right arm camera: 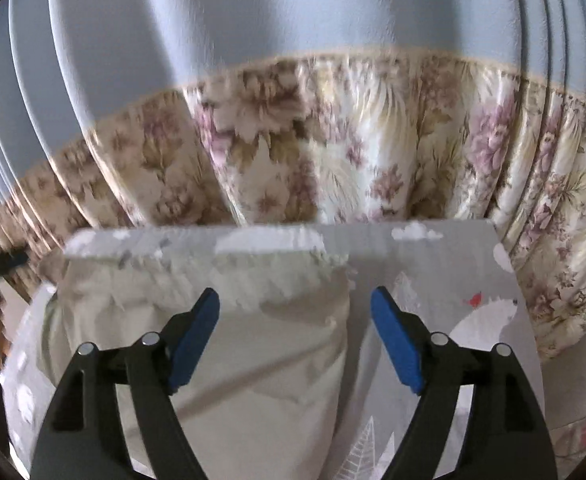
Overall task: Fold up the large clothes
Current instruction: 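Lift the hem with both tools and fold it up toward the hood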
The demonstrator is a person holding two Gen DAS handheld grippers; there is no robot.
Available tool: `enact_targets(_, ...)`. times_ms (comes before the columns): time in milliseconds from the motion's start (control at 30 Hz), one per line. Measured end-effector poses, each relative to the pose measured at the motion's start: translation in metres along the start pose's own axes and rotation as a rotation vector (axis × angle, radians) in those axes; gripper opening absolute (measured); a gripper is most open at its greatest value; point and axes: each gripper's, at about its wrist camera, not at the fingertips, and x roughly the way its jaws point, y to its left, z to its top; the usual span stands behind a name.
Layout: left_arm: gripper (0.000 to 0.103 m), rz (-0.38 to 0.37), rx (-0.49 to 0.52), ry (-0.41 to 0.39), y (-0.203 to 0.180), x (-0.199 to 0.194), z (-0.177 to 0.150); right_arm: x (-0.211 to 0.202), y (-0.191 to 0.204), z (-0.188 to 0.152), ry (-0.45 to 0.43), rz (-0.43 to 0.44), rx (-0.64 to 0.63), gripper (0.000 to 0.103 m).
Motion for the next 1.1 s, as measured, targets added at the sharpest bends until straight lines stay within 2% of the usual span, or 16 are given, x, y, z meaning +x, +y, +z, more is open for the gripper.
enact_targets(67, 0.100, 0.037, 0.002, 0.003, 0.002, -0.004, -0.005, 0.010, 0.000, -0.009, 0.026, 0.002, -0.009, 0.079)
enact_targets(167, 0.100, 0.115, 0.123, 0.028, -0.020, 0.004, -0.026, 0.029, 0.002, -0.020, 0.053, 0.007, -0.010, 0.079)
enact_targets(233, 0.100, 0.120, 0.182, 0.055, -0.036, 0.014, -0.042, 0.043, 0.006, -0.023, 0.074, 0.015, -0.006, 0.079)
enact_targets(333, 0.100, 0.090, 0.246, 0.124, -0.063, 0.045, -0.060, 0.066, 0.018, -0.026, 0.120, 0.010, -0.023, 0.079)
enact_targets(433, 0.100, 0.198, 0.313, 0.182, -0.084, 0.092, -0.065, 0.089, 0.027, -0.028, 0.135, -0.026, -0.053, 0.077)
enact_targets(467, 0.100, 0.244, 0.318, 0.186, -0.083, 0.105, -0.063, 0.098, 0.027, -0.027, 0.131, -0.051, -0.055, 0.061)
enact_targets(500, 0.100, 0.276, 0.306, 0.191, -0.078, 0.117, -0.059, 0.104, 0.026, -0.025, 0.135, -0.060, -0.051, 0.031)
enact_targets(567, 0.098, 0.288, 0.255, 0.223, -0.064, 0.136, -0.050, 0.122, 0.021, -0.016, 0.163, -0.117, -0.038, 0.018)
enact_targets(667, 0.095, 0.358, 0.214, 0.272, -0.044, 0.154, -0.036, 0.155, 0.015, -0.005, 0.244, -0.163, -0.025, 0.010)
enact_targets(800, 0.095, 0.422, 0.221, 0.323, -0.032, 0.168, -0.028, 0.168, 0.020, 0.011, 0.284, -0.207, -0.045, 0.010)
enact_targets(833, 0.090, 0.445, 0.236, 0.311, -0.033, 0.163, -0.025, 0.166, 0.022, 0.013, 0.293, -0.209, -0.055, 0.011)
enact_targets(867, 0.083, 0.446, 0.245, 0.301, -0.034, 0.156, -0.024, 0.159, 0.023, 0.015, 0.282, -0.189, -0.056, 0.016)
enact_targets(900, 0.083, 0.427, 0.244, 0.292, -0.035, 0.146, -0.024, 0.146, 0.025, 0.014, 0.253, -0.142, -0.047, 0.017)
enact_targets(933, 0.083, 0.401, 0.236, 0.276, -0.037, 0.132, -0.026, 0.132, 0.028, 0.014, 0.228, -0.099, -0.035, 0.024)
enact_targets(1000, 0.086, 0.340, 0.243, 0.229, -0.045, 0.099, -0.030, 0.098, 0.031, 0.009, 0.180, -0.041, -0.038, 0.057)
enact_targets(1100, 0.098, 0.261, 0.268, 0.142, -0.070, 0.054, -0.044, 0.059, 0.043, 0.000, 0.126, -0.014, -0.067, 0.061)
